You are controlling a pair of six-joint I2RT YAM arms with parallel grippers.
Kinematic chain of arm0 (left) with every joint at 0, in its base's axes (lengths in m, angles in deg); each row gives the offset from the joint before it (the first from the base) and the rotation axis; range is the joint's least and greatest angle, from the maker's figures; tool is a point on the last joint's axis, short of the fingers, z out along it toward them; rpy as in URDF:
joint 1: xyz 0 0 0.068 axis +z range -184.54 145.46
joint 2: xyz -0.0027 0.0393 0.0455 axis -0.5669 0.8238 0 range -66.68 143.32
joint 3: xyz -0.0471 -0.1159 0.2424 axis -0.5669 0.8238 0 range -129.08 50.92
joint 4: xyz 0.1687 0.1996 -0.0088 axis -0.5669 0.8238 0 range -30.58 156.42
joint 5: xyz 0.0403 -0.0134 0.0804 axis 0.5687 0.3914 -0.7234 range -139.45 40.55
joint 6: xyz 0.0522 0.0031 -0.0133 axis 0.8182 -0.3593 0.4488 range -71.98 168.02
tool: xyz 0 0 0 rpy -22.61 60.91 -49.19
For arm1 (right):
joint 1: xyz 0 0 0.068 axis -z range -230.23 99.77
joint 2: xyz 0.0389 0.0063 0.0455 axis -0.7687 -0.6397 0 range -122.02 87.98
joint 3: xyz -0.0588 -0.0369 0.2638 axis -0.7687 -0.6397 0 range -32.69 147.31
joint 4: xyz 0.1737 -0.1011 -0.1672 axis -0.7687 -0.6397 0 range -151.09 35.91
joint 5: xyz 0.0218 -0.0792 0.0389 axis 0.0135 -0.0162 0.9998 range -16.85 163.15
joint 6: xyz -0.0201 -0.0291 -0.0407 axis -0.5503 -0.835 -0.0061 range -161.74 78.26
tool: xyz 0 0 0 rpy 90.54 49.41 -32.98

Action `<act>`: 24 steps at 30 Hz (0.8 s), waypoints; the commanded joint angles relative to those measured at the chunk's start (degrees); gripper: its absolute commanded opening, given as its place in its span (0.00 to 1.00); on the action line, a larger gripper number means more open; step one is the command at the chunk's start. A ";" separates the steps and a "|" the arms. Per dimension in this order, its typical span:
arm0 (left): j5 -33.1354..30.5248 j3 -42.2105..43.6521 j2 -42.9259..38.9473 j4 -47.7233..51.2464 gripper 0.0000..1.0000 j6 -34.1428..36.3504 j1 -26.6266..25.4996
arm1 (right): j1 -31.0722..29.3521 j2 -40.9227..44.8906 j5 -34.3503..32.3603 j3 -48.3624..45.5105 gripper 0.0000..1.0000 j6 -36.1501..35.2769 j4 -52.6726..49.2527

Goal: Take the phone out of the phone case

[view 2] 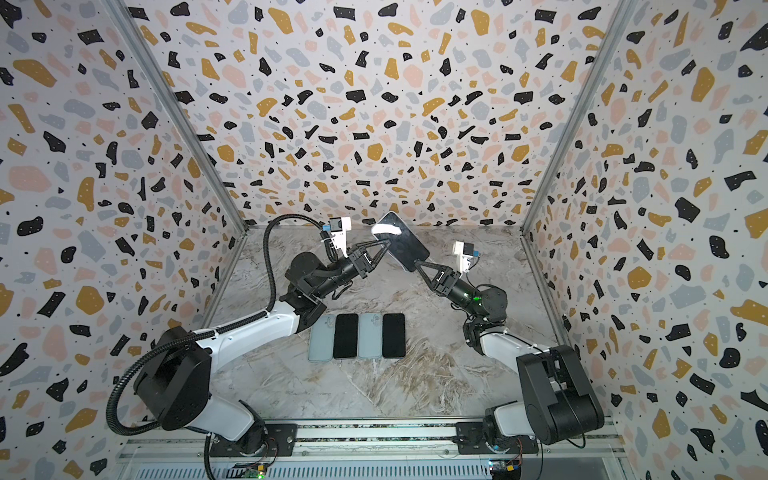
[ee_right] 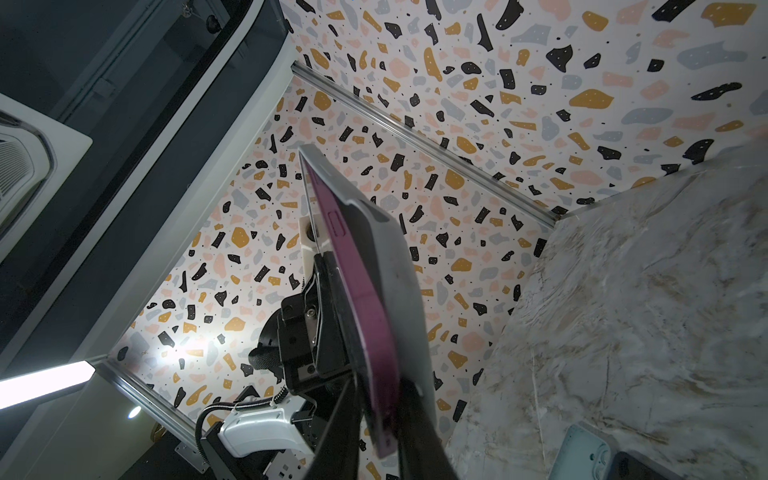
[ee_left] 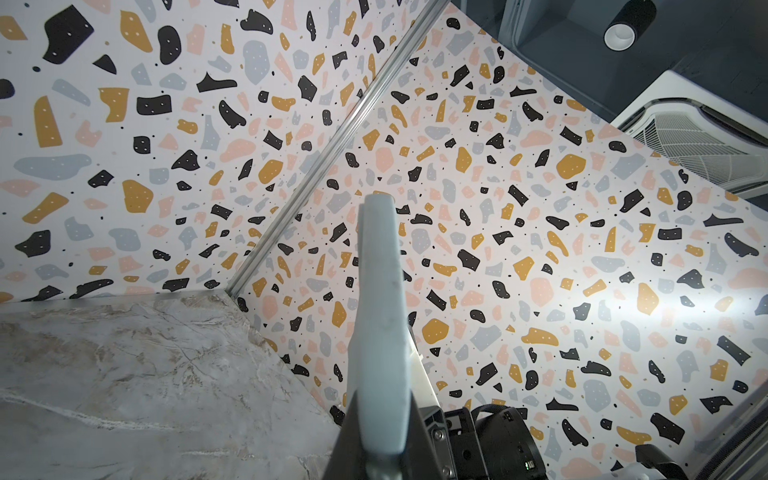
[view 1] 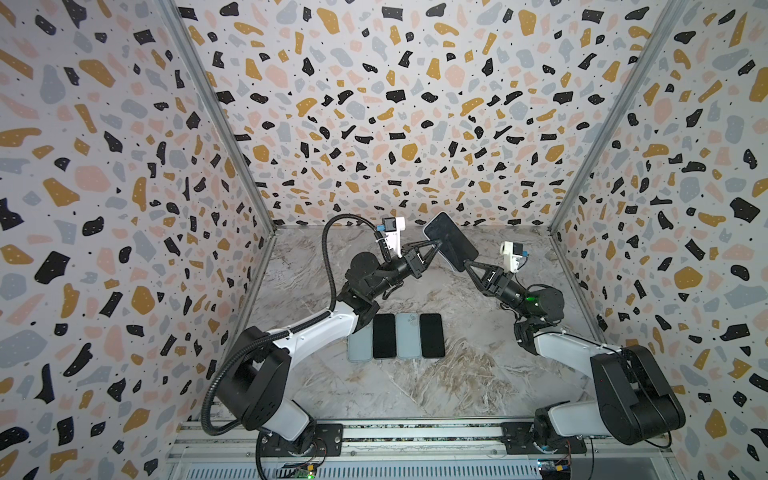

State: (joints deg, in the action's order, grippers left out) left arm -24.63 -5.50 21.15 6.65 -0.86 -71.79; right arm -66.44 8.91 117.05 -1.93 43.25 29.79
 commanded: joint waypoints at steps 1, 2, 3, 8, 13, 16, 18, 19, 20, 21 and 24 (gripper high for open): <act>10.16 1.92 4.19 13.45 0.00 1.27 -5.20 | -3.66 2.36 3.39 5.38 0.18 -0.74 19.20; 10.17 2.02 4.26 13.27 0.00 1.21 -5.28 | -3.66 2.30 3.26 5.40 0.18 -1.01 19.43; 10.16 2.02 4.30 13.19 0.00 0.99 -5.36 | -3.70 2.28 3.24 5.36 0.17 -1.22 19.85; 10.34 2.11 4.63 13.21 0.00 0.46 -5.37 | -3.66 1.63 3.69 5.41 0.15 -0.88 23.53; 10.44 1.76 5.59 12.79 0.00 -1.41 -5.21 | -3.57 2.17 4.96 5.00 0.17 -1.10 23.53; 11.18 1.34 6.44 10.46 0.00 -4.22 -5.20 | -3.45 2.25 4.60 4.77 0.22 0.09 23.46; 11.39 0.85 6.91 10.31 0.00 -4.65 -5.16 | -3.20 2.18 4.25 4.66 0.25 1.58 23.52; 11.31 0.54 7.07 10.98 0.00 -4.24 -5.20 | -3.15 2.38 4.22 4.67 0.26 1.63 23.53; 11.23 0.44 7.17 11.20 0.00 -4.12 -5.20 | -3.17 2.58 4.12 4.61 0.26 1.35 23.33; 11.28 0.44 7.31 11.25 0.00 -4.34 -5.20 | -2.97 2.91 3.86 4.35 0.26 1.24 22.87; 11.14 0.96 7.18 10.14 0.00 -5.23 -5.11 | -2.21 3.60 3.06 3.20 0.23 1.28 22.89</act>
State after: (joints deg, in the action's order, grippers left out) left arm -21.22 -6.16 25.46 6.74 -8.36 -74.35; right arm -67.47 8.63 119.37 -1.88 43.47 30.82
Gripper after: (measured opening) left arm 0.117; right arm 0.230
